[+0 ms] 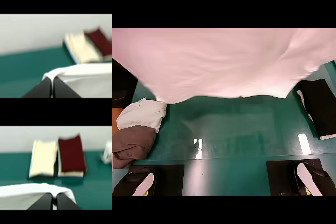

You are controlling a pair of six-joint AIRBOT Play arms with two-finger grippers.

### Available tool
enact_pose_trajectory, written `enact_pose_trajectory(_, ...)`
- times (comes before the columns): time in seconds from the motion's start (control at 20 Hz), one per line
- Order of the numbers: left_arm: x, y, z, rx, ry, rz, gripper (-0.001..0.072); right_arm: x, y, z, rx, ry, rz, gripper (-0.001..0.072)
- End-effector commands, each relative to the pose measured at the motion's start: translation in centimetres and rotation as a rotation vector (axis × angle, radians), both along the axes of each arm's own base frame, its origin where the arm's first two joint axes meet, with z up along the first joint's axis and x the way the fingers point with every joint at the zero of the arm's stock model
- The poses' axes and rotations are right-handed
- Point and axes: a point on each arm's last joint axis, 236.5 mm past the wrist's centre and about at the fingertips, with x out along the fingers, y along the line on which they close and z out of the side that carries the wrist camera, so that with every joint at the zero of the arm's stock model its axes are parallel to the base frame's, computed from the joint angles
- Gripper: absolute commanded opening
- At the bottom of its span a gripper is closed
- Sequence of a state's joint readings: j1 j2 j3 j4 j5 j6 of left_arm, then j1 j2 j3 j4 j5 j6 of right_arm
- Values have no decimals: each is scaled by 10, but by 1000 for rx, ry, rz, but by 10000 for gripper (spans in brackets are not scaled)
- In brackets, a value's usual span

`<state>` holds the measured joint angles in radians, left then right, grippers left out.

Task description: Fold the shirts.

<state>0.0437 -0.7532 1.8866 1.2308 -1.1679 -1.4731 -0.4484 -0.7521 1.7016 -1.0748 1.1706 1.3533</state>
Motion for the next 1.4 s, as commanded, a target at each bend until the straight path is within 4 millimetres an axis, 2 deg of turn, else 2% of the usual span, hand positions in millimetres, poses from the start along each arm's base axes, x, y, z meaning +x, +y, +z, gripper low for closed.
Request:
enact_pose_trajectory(0.0,-72,-1,83,-53,-259,1,20,-42,21,71,-88,-175,1,16)
enact_pose_trajectory(0.1,-76,-1,90,-66,-283,0,20,-47,26,78,-113,-160,16,15)
enact_pose_trajectory(0.2,-60,-1,77,-75,-223,-3,19,-42,26,78,-115,-121,31,15)
enact_pose_trajectory(0.3,-21,-1,45,-79,-103,-3,20,-27,22,68,-83,-66,44,15)
enact_pose_trajectory(0.35,1,-1,22,-78,-22,-4,19,-15,17,56,-58,-23,50,15)
enact_pose_trajectory(0.4,31,-1,-10,-75,87,-5,20,2,9,38,-23,33,51,15)
enact_pose_trajectory(0.5,89,0,-84,-75,318,-9,20,38,-8,-18,53,188,56,14)
enact_pose_trajectory(0.6,140,-3,-168,-79,547,-25,21,75,-17,-95,135,394,83,15)
enact_pose_trajectory(0.65,162,-3,-214,-84,662,-30,21,91,-19,-140,168,512,98,15)
enact_pose_trajectory(0.8,200,-4,-341,-89,963,-44,21,123,-12,-267,178,842,126,15)
enact_pose_trajectory(0.85,208,-4,-376,-86,1036,-47,21,132,-8,-306,169,930,131,15)
enact_pose_trajectory(0.95,224,-6,-436,-76,1142,-70,21,150,4,-365,189,1038,151,15)
enact_pose_trajectory(1.05,240,-10,-470,-98,1171,-83,21,172,13,-402,208,1091,157,15)
enact_pose_trajectory(1.15,257,-10,-485,-131,1153,-67,21,198,19,-417,198,1083,169,15)
enact_pose_trajectory(1.25,270,-6,-483,-137,1103,-44,22,221,20,-413,184,1042,175,15)
enact_pose_trajectory(1.35,268,-3,-478,-130,1110,-48,22,229,18,-398,170,1011,177,15)
